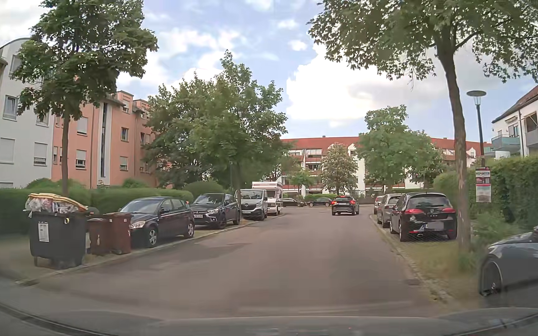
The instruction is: Follow the waypoints while adhering to traffic rules and regulations
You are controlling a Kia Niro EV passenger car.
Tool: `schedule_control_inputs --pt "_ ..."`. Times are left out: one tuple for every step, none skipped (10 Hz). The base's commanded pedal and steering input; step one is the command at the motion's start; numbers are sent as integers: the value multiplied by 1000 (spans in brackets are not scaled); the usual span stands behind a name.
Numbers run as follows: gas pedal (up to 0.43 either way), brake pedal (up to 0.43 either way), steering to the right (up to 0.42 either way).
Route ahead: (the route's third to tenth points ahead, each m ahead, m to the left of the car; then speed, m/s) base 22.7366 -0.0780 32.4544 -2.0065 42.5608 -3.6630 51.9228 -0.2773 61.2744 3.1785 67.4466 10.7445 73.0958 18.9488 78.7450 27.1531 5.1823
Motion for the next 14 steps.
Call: schedule_control_inputs --pt "0 18 35" --pt "0 18 44" --pt "8 18 51" --pt "20 18 58" --pt "28 18 61" --pt "28 18 61" --pt "39 18 62" --pt "39 18 62" --pt "39 24 63" --pt "39 18 64" --pt "39 18 66" --pt "39 18 65" --pt "39 18 64" --pt "39 18 56"
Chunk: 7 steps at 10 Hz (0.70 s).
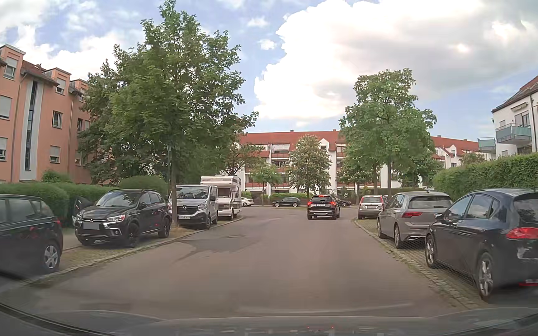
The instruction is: Follow the waypoints while adhering to traffic rules and regulations
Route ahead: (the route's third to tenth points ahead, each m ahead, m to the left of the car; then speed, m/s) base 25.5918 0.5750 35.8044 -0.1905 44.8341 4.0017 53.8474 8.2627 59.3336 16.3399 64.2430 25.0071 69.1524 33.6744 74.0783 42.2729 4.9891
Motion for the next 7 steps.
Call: schedule_control_inputs --pt "39 18 47" --pt "39 24 47" --pt "39 18 46" --pt "39 18 45" --pt "20 18 43" --pt "0 18 42" --pt "0 18 43"
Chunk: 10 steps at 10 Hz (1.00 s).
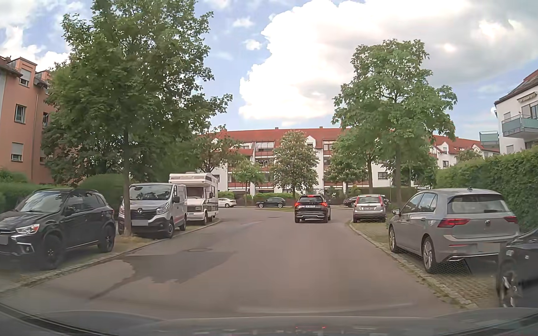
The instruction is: Follow the waypoints while adhering to traffic rules and regulations
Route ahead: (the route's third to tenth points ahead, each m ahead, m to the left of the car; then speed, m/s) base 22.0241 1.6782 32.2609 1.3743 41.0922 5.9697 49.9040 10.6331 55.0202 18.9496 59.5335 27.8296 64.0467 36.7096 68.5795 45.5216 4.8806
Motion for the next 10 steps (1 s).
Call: schedule_control_inputs --pt "0 18 37" --pt "0 18 28" --pt "0 30 25" --pt "0 43 25" --pt "0 98 24" --pt "0 110 22" --pt "0 116 19" --pt "0 116 16" --pt "0 116 16" --pt "0 116 16"
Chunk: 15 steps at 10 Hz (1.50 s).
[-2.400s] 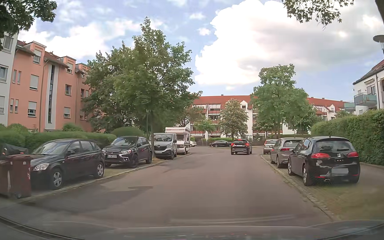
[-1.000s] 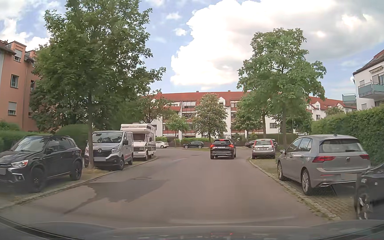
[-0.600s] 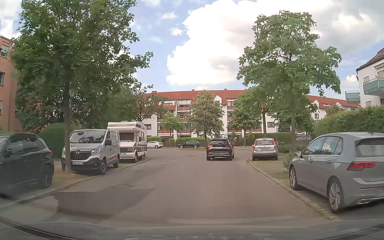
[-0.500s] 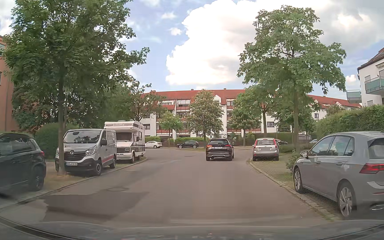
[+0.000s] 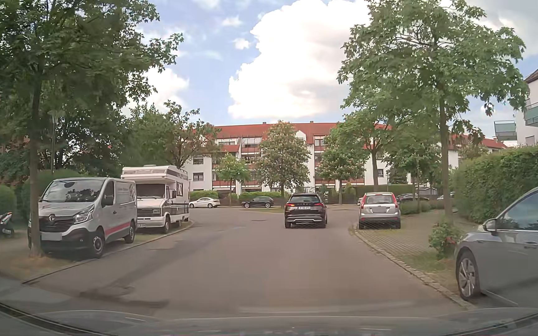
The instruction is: Follow the waypoints while adhering to traffic rules and regulations
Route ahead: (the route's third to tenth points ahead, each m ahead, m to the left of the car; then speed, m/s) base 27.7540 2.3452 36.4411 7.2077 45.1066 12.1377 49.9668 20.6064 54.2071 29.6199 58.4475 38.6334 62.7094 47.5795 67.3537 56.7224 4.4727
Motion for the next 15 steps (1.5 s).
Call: schedule_control_inputs --pt "0 122 16" --pt "0 140 16" --pt "0 159 16" --pt "0 159 16" --pt "0 159 18" --pt "0 165 20" --pt "0 159 21" --pt "0 165 21" --pt "0 165 21" --pt "0 165 21" --pt "0 165 21" --pt "0 165 21" --pt "0 165 21" --pt "0 165 21" --pt "0 165 21"
